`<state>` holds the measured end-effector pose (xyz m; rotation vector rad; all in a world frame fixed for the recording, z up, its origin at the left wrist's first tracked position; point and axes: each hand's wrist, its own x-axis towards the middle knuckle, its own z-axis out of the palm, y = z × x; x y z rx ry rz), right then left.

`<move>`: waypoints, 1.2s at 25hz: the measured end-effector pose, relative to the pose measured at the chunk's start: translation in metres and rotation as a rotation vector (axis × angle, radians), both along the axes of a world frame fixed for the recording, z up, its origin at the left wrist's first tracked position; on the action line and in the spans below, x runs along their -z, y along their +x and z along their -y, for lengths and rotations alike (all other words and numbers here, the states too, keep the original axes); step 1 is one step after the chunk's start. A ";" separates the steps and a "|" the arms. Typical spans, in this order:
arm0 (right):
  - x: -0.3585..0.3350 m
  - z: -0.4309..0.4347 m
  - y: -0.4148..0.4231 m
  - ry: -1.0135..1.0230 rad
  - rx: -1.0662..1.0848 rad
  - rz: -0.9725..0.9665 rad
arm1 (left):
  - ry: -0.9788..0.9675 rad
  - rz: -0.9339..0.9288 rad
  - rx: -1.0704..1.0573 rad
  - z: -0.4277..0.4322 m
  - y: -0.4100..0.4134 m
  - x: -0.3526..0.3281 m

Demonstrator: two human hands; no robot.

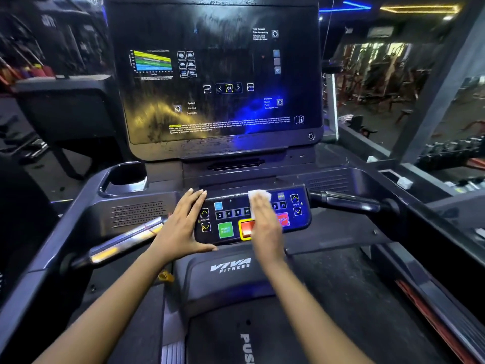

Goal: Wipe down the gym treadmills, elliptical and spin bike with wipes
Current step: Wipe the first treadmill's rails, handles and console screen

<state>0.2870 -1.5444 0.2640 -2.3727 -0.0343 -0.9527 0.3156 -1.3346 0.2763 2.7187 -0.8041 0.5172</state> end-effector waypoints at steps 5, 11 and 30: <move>0.011 -0.039 -0.024 -0.292 -0.337 0.077 | -0.029 0.016 0.021 0.000 0.000 0.001; -0.005 0.064 -0.009 -0.021 0.044 0.036 | -0.058 -0.020 0.002 0.001 -0.003 -0.002; 0.028 -0.023 -0.058 -0.049 -0.064 -0.085 | -0.069 -0.027 0.006 0.003 -0.005 -0.003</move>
